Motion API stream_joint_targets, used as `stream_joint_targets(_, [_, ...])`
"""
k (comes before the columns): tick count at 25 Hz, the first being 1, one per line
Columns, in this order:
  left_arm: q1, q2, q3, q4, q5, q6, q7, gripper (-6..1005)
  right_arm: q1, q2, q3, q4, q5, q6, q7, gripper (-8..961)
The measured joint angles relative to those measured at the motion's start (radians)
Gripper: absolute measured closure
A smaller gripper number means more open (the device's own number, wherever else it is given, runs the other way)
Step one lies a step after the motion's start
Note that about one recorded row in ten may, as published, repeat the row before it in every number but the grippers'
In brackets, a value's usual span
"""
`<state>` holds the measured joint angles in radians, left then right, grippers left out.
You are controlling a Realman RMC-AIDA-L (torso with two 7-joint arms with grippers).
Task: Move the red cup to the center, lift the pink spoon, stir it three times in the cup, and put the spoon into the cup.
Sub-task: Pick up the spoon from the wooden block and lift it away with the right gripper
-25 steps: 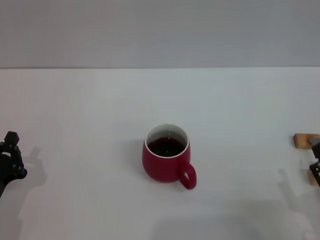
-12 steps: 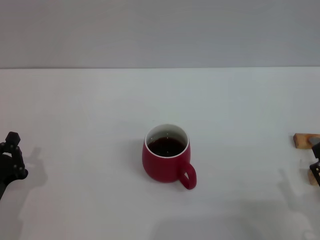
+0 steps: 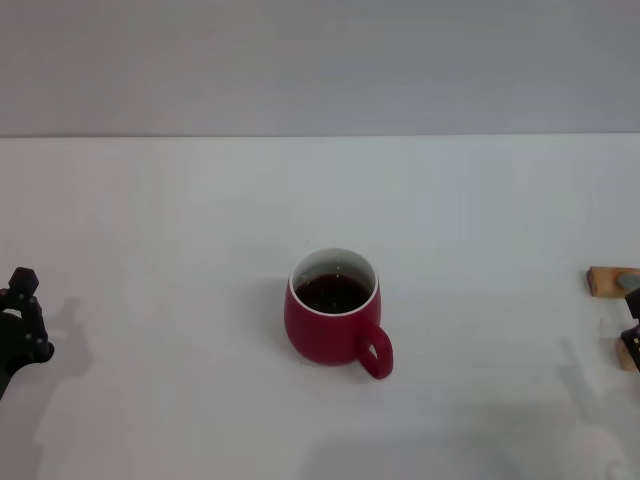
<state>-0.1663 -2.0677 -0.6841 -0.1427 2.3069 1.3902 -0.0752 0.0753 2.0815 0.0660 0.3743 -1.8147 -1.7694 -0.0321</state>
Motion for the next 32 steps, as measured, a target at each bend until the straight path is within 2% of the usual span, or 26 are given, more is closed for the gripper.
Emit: stream_joint_targets(32, [0.017, -0.001, 0.0, 0.007, 0.005, 0.021, 0.0, 1001, -0.071, 0.005, -0.041, 0.027, 0.001, -0.019, -0.007, 196])
